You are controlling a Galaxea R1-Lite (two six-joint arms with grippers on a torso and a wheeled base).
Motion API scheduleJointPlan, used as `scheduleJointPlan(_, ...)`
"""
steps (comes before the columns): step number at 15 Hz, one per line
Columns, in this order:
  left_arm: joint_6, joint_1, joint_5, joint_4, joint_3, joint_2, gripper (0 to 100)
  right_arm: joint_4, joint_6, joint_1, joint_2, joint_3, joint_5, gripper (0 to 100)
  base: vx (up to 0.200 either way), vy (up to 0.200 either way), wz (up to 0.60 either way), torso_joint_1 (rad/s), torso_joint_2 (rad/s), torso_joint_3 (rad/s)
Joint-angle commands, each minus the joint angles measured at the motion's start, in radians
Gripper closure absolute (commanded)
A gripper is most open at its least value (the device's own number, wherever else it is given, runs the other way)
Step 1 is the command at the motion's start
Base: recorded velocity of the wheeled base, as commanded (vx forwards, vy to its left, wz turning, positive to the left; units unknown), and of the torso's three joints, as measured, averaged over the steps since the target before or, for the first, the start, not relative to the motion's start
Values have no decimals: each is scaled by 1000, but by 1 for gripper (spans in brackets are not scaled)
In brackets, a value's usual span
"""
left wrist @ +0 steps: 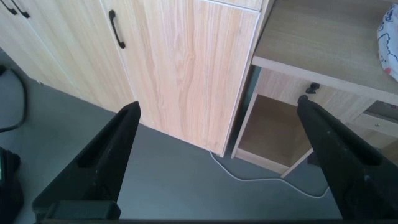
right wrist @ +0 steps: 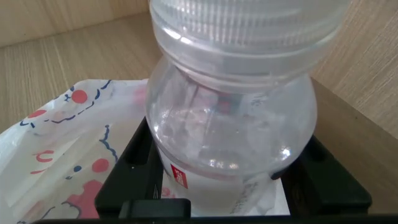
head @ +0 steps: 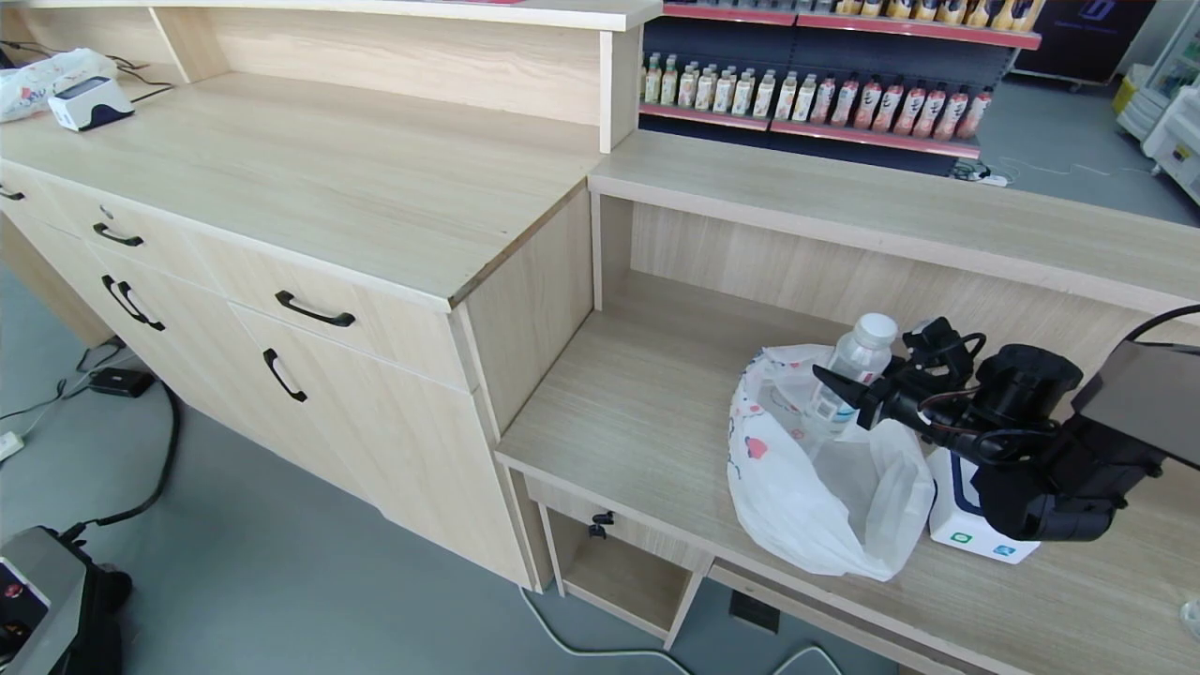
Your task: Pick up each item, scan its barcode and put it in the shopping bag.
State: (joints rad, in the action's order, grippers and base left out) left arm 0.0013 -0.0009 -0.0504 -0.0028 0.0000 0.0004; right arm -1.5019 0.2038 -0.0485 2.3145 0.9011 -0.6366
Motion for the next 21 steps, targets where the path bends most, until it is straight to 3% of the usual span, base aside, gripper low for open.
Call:
scheduleJointPlan(1,0,-1,0,0,-2,0,0,-1,0,9,16,4,0,100,0,0,0,0,0,0)
scheduleJointPlan(9,0,-1,0,1,0,0,0,0,2,32,59,58,3,100,0,0,0,0,0,0)
scheduleJointPlan(21,0,1,0,0,0,0,0,9,5,30,65,32,3,100,0,0,0,0,0,0)
